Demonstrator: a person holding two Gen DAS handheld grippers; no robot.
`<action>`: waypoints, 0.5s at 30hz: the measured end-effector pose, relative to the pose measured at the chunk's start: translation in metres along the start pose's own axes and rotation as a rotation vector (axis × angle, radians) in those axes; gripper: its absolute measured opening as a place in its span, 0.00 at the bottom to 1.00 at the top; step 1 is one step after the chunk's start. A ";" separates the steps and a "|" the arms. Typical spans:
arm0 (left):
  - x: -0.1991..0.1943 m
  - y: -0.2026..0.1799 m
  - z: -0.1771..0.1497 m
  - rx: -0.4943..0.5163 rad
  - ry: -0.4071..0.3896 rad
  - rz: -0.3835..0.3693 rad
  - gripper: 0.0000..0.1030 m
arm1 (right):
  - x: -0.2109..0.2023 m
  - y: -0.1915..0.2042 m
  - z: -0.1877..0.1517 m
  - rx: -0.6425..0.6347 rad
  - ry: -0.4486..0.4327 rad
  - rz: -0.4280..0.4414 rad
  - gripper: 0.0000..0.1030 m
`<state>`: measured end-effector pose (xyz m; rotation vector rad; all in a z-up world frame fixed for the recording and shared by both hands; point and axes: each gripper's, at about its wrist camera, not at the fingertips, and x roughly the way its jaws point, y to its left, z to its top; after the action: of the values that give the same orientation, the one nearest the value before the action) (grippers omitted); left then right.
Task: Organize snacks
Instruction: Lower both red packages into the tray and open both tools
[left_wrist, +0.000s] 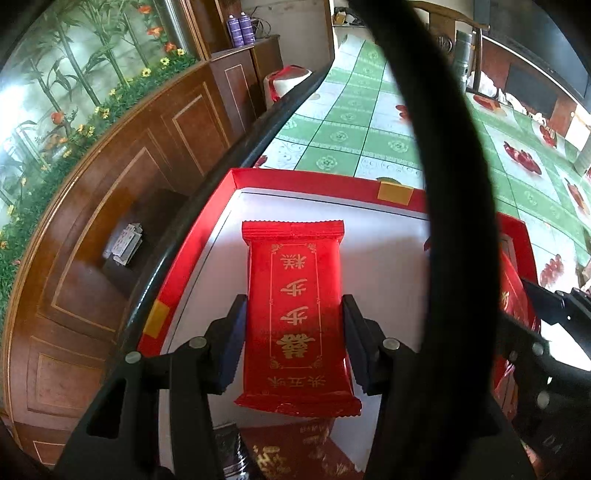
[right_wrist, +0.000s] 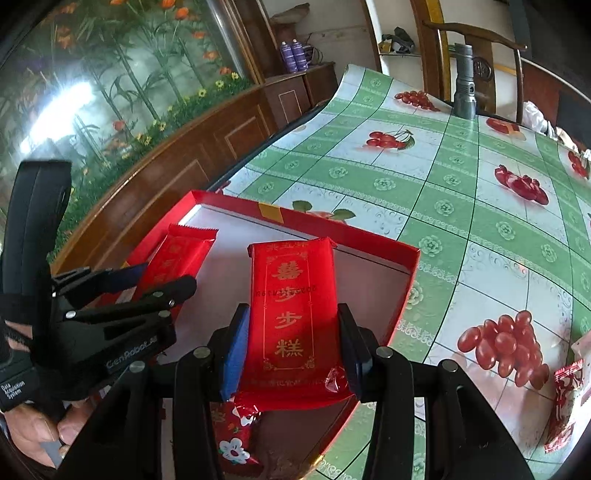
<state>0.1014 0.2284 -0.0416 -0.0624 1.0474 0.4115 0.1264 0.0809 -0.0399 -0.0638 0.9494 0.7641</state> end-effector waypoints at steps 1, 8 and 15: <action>0.003 -0.002 0.000 0.005 0.008 0.001 0.50 | 0.001 0.000 0.000 0.000 0.004 0.001 0.44; 0.010 -0.007 0.005 0.034 0.031 0.011 0.50 | 0.005 -0.001 0.000 0.004 0.014 -0.011 0.45; -0.004 -0.003 0.001 0.021 0.012 0.026 0.55 | -0.021 -0.003 -0.004 0.010 -0.033 -0.011 0.49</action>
<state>0.1014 0.2247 -0.0377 -0.0329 1.0654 0.4246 0.1178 0.0656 -0.0276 -0.0472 0.9212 0.7483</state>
